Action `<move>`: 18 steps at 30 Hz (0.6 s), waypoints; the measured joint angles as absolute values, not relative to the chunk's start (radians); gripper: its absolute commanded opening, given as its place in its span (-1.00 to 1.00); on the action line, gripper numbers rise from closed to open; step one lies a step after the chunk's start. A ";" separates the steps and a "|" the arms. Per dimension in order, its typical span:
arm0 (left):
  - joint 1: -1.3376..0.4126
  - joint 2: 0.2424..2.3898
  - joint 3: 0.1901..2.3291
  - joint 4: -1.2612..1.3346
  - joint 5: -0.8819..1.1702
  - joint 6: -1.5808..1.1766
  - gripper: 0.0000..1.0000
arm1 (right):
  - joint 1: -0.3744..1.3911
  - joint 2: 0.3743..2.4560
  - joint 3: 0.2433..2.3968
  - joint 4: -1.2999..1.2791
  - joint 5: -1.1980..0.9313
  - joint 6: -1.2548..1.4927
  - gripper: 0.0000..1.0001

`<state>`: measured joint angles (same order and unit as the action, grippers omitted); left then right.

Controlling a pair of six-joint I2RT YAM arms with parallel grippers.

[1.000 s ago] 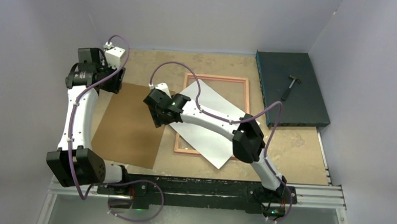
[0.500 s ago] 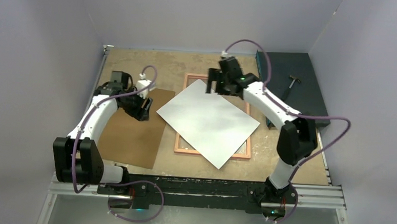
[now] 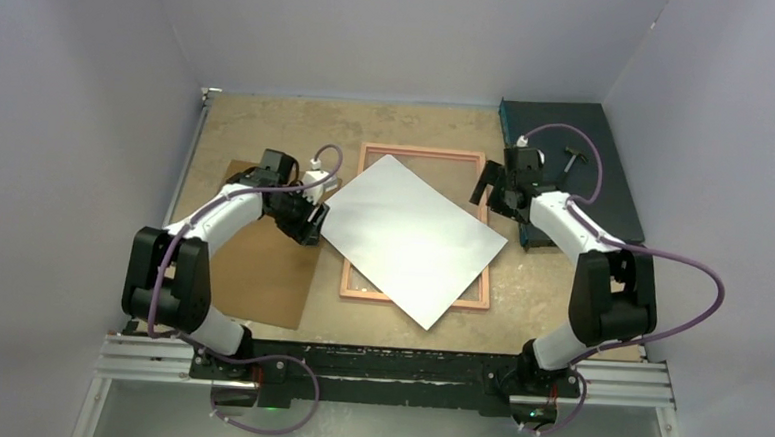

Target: Put the photo into the frame

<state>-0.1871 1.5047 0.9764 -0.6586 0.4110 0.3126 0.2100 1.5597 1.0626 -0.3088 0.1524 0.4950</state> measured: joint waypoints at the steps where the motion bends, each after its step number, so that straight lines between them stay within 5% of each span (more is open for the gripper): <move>1: -0.196 1.513 0.975 -0.647 0.406 0.305 0.08 | 0.198 1.560 1.056 -0.295 0.146 0.495 0.92; 18: -0.244 1.674 0.997 -0.502 0.249 0.279 0.06 | 0.123 1.534 0.803 -0.120 -0.034 0.524 0.91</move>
